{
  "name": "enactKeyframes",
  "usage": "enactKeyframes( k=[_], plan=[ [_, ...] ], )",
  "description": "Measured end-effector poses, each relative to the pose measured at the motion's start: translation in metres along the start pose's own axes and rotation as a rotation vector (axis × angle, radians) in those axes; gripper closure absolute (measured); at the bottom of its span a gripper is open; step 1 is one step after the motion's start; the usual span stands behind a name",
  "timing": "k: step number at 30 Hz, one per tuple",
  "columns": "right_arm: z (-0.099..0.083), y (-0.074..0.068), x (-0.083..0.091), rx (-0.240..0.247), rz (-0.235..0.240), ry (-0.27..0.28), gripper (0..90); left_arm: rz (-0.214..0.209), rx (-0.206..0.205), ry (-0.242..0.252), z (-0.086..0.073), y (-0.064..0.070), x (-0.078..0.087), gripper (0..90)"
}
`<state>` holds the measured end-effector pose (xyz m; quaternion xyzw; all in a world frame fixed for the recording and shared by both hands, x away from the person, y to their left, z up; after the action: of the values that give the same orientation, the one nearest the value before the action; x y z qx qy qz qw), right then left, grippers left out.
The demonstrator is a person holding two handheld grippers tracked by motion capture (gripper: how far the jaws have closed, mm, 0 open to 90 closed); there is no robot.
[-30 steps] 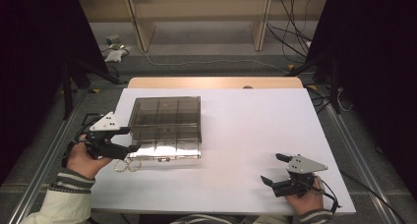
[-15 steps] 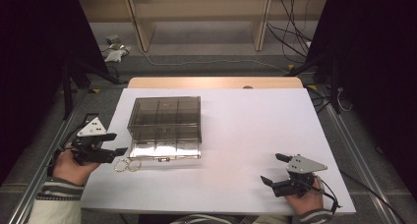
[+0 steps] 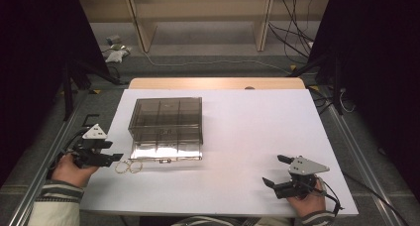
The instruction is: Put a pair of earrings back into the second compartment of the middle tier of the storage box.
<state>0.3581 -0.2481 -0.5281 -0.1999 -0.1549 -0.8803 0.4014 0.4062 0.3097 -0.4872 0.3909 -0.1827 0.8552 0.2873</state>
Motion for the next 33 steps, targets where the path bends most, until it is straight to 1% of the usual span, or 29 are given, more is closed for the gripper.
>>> enactKeyframes(
  k=[1,3,7,9,10,12,13,14,15,18,20,23,25,28,29,33],
  plan=[
    [0.000,0.000,0.000,0.000,0.000,0.000,7.7,0.005,-0.009,-0.012,-0.001,-0.001,-0.003,35.8],
    [0.000,0.000,0.000,0.001,-0.001,0.000,7.7,0.002,-0.013,-0.025,-0.002,-0.002,-0.008,35.9],
    [0.000,0.000,0.000,-0.001,-0.001,-0.001,7.7,-0.007,-0.010,-0.052,-0.006,-0.005,-0.014,38.3],
    [0.000,0.000,0.000,0.000,-0.001,-0.002,7.7,-0.013,0.006,-0.072,-0.008,-0.006,-0.016,39.5],
    [0.000,0.000,0.000,0.000,-0.001,-0.002,7.7,-0.018,0.015,-0.075,-0.009,-0.006,-0.017,40.4],
    [0.000,0.000,0.000,-0.001,-0.001,-0.002,7.7,-0.029,0.018,-0.078,-0.011,-0.005,-0.017,42.7],
    [0.000,0.000,0.000,-0.001,-0.001,-0.003,7.7,-0.031,0.014,-0.077,-0.012,-0.003,-0.016,44.2],
    [0.000,0.000,0.000,-0.002,-0.001,-0.004,7.7,-0.051,0.013,-0.075,-0.013,0.001,-0.015,46.7],
    [0.000,0.000,0.000,-0.002,-0.001,-0.004,7.7,-0.051,0.013,-0.075,-0.013,0.001,-0.015,47.8],
    [0.000,0.000,-0.001,-0.002,-0.001,-0.005,7.7,-0.071,-0.003,-0.077,-0.014,0.009,-0.013,49.8],
    [0.000,0.000,-0.001,-0.003,-0.001,-0.007,7.7,-0.084,-0.018,-0.084,-0.014,0.014,-0.014,51.1],
    [0.000,0.000,-0.001,-0.002,-0.002,-0.006,7.7,-0.095,-0.014,-0.093,-0.014,0.020,-0.016,53.0],
    [0.000,0.000,-0.001,-0.001,-0.002,-0.006,7.7,-0.105,-0.019,-0.112,-0.017,0.024,-0.021,55.1],
    [0.000,0.000,-0.001,-0.001,-0.002,-0.006,7.7,-0.110,-0.014,-0.118,-0.019,0.026,-0.023,55.7],
    [0.000,0.000,-0.001,0.000,-0.002,-0.006,7.7,-0.113,-0.013,-0.129,-0.020,0.027,-0.026,56.3],
    [0.000,0.000,-0.001,0.000,-0.003,-0.006,7.7,-0.108,-0.008,-0.145,-0.022,0.028,-0.029,56.8]
  ],
)
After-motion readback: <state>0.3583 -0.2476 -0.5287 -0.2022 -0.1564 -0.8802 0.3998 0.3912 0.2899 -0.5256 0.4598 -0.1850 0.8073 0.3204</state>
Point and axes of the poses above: each handheld gripper's, and its own axes: x roughly backward along the jaws, z roughly out of its top, y roughly to its right, the point moved 5 cm from there along -x, roughly forward along the jaws, and after that the axes turned 1 degree about x, right-handed, at the moved point
